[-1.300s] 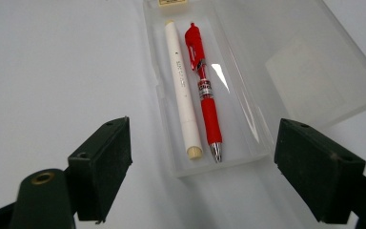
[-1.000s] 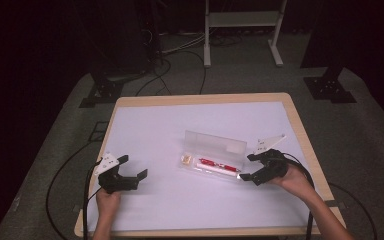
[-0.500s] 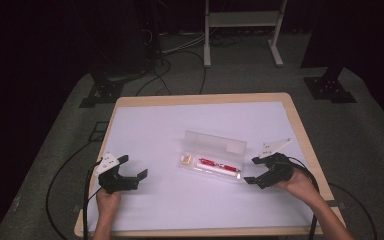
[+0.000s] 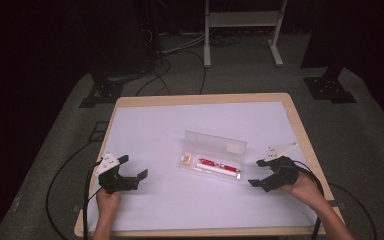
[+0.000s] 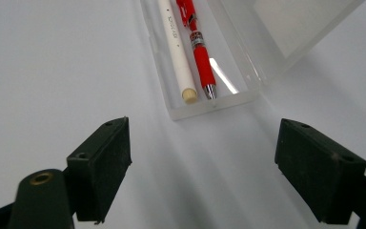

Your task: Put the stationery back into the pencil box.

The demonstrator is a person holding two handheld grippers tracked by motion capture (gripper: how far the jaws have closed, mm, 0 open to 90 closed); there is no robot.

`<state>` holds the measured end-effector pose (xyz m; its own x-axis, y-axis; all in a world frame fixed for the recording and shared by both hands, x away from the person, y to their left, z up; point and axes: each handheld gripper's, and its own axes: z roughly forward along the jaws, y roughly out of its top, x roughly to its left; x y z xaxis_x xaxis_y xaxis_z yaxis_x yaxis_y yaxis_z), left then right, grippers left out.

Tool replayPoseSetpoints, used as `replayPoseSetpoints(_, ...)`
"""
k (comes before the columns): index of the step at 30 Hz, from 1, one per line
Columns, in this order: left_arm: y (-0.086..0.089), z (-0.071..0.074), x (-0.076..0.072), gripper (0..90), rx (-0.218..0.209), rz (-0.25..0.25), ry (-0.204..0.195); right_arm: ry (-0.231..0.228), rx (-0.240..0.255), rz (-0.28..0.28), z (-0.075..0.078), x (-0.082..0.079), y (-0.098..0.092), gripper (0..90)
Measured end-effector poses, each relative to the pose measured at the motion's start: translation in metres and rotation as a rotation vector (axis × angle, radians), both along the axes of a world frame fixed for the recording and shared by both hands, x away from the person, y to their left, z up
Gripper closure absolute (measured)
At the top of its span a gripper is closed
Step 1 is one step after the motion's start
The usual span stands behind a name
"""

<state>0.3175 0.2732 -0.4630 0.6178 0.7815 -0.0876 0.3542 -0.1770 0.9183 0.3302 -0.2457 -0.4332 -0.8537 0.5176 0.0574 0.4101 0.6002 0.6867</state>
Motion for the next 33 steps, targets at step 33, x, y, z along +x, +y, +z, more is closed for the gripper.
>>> replayPoseSetpoints(33,-0.001,0.0,-0.001,0.0,0.01,0.0,0.0,-0.006,0.029,-0.072,-0.018,-0.025,-0.029,18.4)
